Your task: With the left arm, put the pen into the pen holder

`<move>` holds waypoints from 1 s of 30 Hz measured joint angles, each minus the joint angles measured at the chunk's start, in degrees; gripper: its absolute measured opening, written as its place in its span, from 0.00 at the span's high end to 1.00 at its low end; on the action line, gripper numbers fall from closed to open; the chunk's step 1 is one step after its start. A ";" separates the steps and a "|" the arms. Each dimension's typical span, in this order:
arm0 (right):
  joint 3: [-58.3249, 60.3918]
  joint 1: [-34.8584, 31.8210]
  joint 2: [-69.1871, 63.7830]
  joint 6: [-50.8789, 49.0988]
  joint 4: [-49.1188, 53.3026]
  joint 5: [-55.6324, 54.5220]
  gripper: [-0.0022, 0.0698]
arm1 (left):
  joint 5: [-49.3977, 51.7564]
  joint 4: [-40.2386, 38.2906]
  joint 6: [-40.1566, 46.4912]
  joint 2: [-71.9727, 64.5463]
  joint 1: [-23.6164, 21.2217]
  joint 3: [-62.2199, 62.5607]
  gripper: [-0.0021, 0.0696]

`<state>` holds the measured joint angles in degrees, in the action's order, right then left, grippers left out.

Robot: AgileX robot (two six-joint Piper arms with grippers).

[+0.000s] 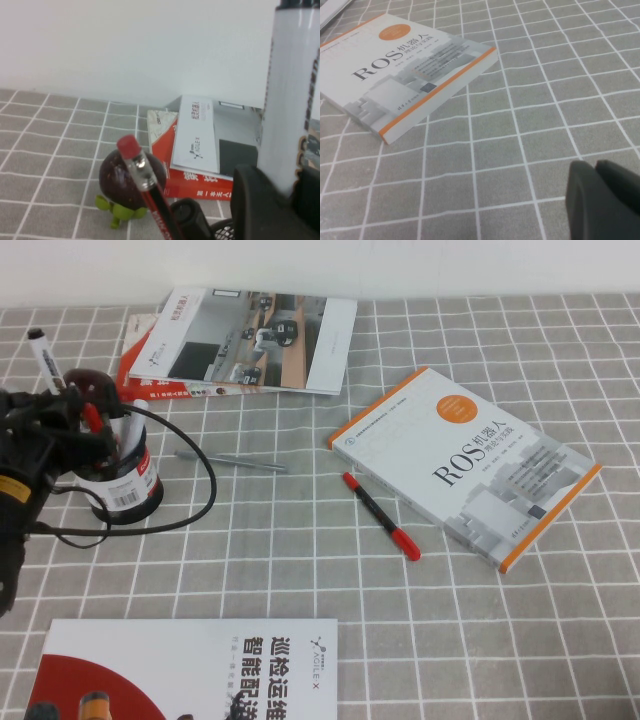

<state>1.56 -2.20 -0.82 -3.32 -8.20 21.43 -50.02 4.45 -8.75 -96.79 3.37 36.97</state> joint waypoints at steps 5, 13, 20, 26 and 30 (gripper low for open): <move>0.00 0.00 0.00 0.00 0.00 0.00 0.99 | -0.09 0.91 -0.22 0.00 0.00 0.00 0.82; 0.00 0.00 0.00 0.00 0.00 0.00 0.99 | -0.23 2.16 -0.35 0.00 0.00 0.00 0.54; 0.00 0.00 0.00 0.00 0.00 0.00 0.99 | 0.71 2.16 -0.17 2.74 0.00 0.00 0.49; 0.00 0.00 0.00 0.00 0.00 0.00 0.99 | 9.60 2.80 0.14 12.17 0.00 0.00 0.54; 0.00 0.00 0.00 0.00 0.00 0.00 0.99 | 22.92 6.60 0.14 21.83 0.00 0.00 0.78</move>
<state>1.56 -2.20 -0.82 -3.32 -8.20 21.43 -27.10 11.05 -8.60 -74.96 3.37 36.97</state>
